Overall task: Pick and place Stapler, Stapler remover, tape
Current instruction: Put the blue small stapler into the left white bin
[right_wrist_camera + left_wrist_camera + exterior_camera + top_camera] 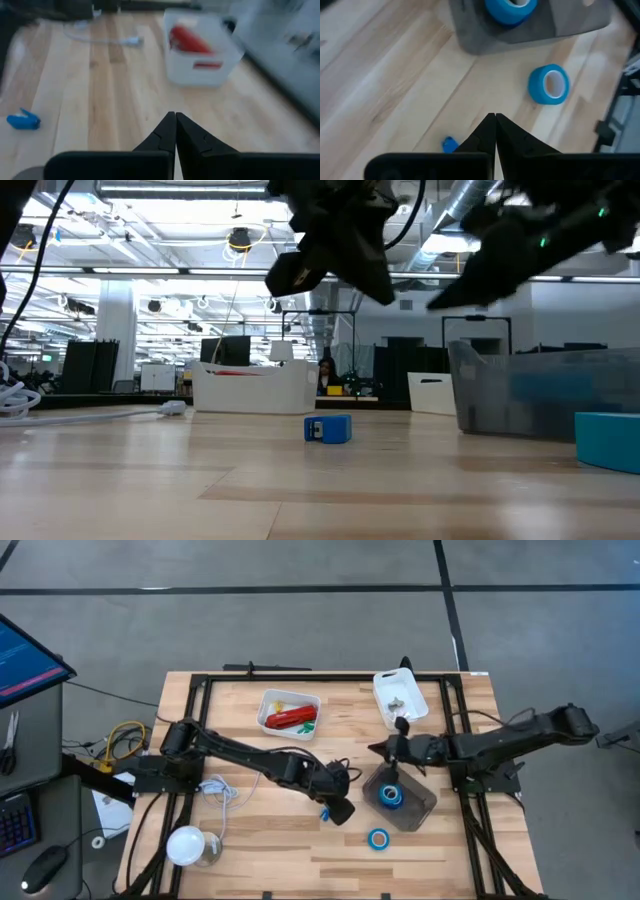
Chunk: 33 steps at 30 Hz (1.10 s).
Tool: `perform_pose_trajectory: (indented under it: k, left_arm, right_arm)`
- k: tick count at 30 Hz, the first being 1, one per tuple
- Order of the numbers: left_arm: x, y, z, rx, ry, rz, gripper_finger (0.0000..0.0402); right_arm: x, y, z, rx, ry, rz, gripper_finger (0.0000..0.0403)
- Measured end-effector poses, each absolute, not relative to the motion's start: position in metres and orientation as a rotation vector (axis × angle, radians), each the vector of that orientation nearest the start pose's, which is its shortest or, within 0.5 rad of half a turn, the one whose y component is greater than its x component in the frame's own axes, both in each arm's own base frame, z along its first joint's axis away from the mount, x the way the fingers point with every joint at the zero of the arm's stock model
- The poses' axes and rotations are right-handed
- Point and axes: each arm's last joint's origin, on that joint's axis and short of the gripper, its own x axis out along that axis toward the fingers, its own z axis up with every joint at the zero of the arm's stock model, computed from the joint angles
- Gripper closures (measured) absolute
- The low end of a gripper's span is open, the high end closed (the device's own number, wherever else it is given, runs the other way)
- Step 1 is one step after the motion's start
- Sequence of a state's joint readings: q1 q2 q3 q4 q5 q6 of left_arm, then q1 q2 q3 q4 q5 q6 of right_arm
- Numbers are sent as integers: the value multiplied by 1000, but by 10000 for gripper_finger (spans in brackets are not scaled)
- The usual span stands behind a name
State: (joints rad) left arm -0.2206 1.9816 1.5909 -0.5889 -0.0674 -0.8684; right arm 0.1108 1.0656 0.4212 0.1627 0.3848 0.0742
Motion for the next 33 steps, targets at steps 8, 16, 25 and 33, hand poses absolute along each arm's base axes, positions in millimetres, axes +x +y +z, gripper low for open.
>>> perform_pose_trajectory:
  k: [8, 16, 25, 33]
  left_arm:
    - [409, -95, 222, -651, 1039, 376, 400]
    - [415, -90, 258, -674, 1010, 382, 401]
    - [417, -96, 270, -671, 994, 408, 401]
    - [432, -108, 232, -772, 1195, 355, 401]
  right_arm:
    - [159, 33, 219, -143, 266, -238, 403]
    - [126, 31, 200, -110, 171, -327, 403]
    - [124, 30, 193, -86, 165, -330, 403]
    - [125, 30, 194, -76, 148, -331, 403]
